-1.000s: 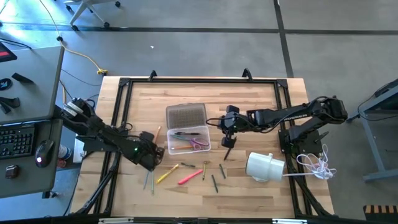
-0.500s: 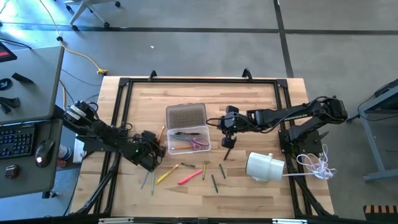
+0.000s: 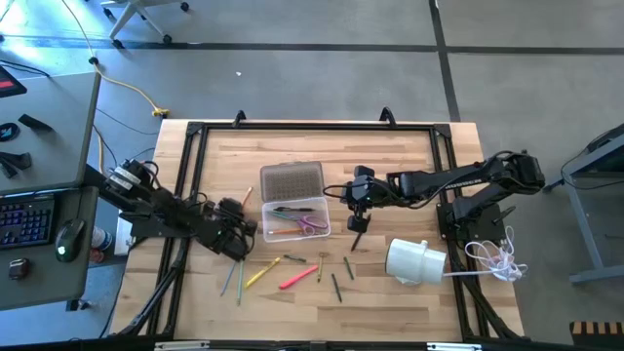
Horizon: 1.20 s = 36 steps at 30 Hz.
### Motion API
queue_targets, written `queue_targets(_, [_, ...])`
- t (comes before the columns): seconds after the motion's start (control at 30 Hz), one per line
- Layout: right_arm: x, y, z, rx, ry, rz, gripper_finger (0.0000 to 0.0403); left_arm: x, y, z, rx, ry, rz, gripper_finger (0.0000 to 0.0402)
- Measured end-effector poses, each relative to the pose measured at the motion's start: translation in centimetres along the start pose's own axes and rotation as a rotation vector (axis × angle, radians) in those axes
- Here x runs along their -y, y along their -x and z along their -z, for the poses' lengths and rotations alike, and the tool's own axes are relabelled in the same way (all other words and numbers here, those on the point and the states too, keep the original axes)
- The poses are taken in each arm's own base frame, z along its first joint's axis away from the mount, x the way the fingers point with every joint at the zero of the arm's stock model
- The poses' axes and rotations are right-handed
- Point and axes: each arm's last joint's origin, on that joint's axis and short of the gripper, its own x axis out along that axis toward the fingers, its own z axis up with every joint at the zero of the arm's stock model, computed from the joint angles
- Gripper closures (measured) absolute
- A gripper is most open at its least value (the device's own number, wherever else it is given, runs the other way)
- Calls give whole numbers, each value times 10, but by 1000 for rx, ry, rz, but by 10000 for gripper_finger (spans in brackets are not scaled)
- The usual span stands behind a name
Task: Pick & place school supplies into a supply box
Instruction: Put the orange pencil into the gray supply box
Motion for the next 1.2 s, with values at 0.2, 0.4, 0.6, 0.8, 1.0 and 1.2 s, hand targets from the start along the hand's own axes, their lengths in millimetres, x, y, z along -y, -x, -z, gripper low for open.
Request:
queue_targets(0.2, [0,0,0,0,0,0,401,-7,-13,1,20,81,12,269])
queue_targets(0.4, [0,0,0,2,0,-8,401,-14,-20,5,106,127,52,247])
queue_targets(0.6, [-1,0,-1,5,-1,-26,402,-19,-28,12,143,113,79,263])
queue_targets(0.8, [-1,0,-1,4,-1,-27,402,-22,-34,18,198,81,62,274])
queue_targets(1.0, [-1,0,-1,4,-1,-27,401,-19,-40,23,262,37,70,274])
queue_targets(1.2, [-1,0,-1,4,-1,-27,401,-17,-42,24,270,54,73,307])
